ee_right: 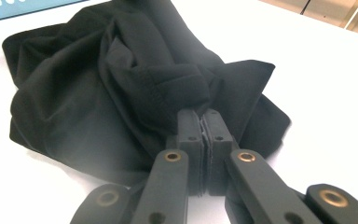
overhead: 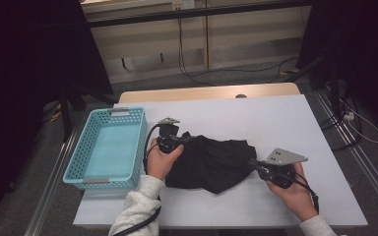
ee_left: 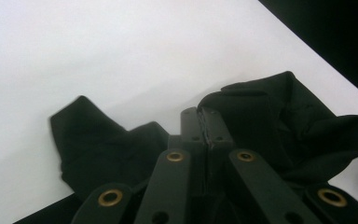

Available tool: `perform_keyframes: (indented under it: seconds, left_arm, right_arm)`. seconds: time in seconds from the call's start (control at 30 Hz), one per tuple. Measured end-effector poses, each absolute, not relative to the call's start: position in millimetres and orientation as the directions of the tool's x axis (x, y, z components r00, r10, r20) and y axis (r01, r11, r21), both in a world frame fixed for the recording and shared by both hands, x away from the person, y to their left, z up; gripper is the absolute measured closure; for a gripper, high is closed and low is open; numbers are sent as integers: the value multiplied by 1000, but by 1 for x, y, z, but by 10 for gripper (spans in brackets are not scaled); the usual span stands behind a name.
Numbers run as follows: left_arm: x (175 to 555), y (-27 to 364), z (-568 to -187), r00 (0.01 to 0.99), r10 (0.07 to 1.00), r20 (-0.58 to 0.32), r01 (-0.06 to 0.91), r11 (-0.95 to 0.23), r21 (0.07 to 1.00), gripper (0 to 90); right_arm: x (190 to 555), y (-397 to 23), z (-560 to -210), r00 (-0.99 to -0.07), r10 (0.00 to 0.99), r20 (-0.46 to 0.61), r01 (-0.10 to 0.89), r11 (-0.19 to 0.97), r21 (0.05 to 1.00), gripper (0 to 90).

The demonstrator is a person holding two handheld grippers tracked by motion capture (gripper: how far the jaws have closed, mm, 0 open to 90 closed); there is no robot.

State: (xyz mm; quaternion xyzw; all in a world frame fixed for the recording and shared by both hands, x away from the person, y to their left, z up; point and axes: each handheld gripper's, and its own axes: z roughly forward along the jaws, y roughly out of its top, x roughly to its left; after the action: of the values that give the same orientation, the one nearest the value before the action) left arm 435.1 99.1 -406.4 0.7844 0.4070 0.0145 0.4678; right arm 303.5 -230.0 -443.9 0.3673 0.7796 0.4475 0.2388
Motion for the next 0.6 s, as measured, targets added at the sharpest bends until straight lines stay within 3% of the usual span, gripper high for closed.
perform_keyframes:
  seconds: [0.37,0.6]
  left_arm:
    - [439,123,-406,605,688,-401,662,-153,734,896]
    - [438,122,-405,609,690,-390,656,-162,738,896]
  right_arm:
    - [296,-256,-450,-595,801,-59,405,362,840,887]
    - [299,-264,-447,-560,827,-47,415,329,848,817]
